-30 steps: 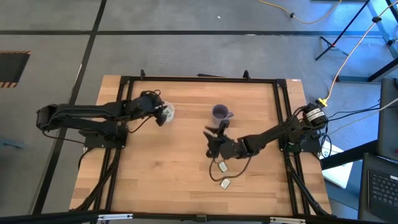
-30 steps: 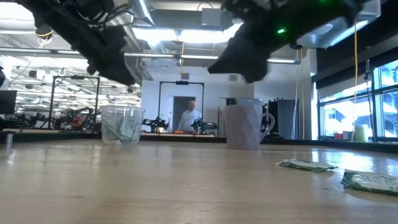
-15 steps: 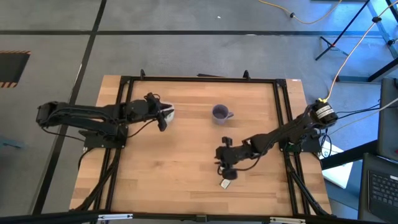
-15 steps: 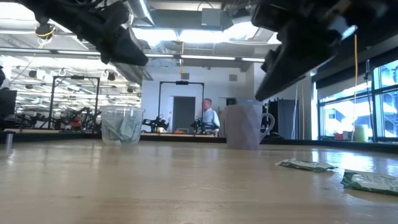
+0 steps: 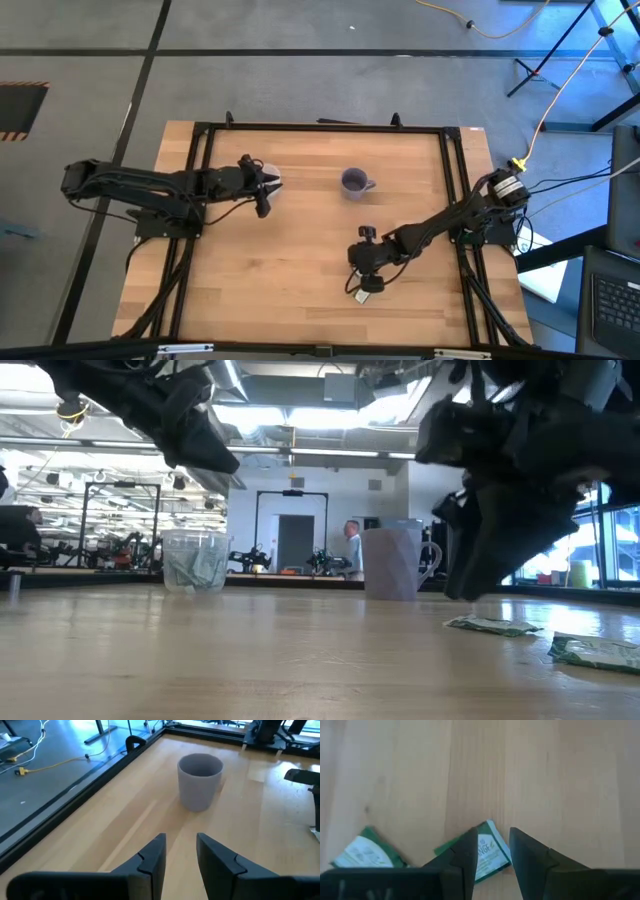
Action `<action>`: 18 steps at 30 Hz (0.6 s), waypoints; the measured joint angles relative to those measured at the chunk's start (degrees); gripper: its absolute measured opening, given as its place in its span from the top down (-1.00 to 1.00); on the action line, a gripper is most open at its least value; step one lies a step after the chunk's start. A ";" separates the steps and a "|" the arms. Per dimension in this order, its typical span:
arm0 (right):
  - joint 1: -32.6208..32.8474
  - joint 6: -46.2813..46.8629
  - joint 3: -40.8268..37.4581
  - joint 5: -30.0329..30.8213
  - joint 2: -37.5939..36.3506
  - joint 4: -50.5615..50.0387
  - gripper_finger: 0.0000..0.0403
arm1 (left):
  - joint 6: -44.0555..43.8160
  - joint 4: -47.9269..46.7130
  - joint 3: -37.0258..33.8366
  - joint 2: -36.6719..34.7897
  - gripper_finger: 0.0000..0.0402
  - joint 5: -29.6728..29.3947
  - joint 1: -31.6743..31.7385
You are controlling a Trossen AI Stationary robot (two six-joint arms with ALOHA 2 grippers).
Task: Pick and place Stevia / Truvia into bins
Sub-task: Put the green stevia packet into the transparent container
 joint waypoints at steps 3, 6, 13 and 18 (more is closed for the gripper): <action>0.00 0.07 0.02 0.02 1.08 0.52 0.43 | 0.00 0.00 0.00 0.95 0.49 -0.03 0.00; 0.00 0.07 0.02 0.04 2.20 0.54 0.43 | 0.00 0.02 0.00 1.48 0.47 -0.41 0.00; 0.02 -0.12 0.33 0.57 4.87 0.78 0.50 | 0.00 -0.04 0.00 1.47 0.47 -0.66 0.00; 0.02 -0.38 0.35 0.55 5.59 0.76 0.70 | 0.00 -0.05 0.00 1.47 0.47 -0.69 0.00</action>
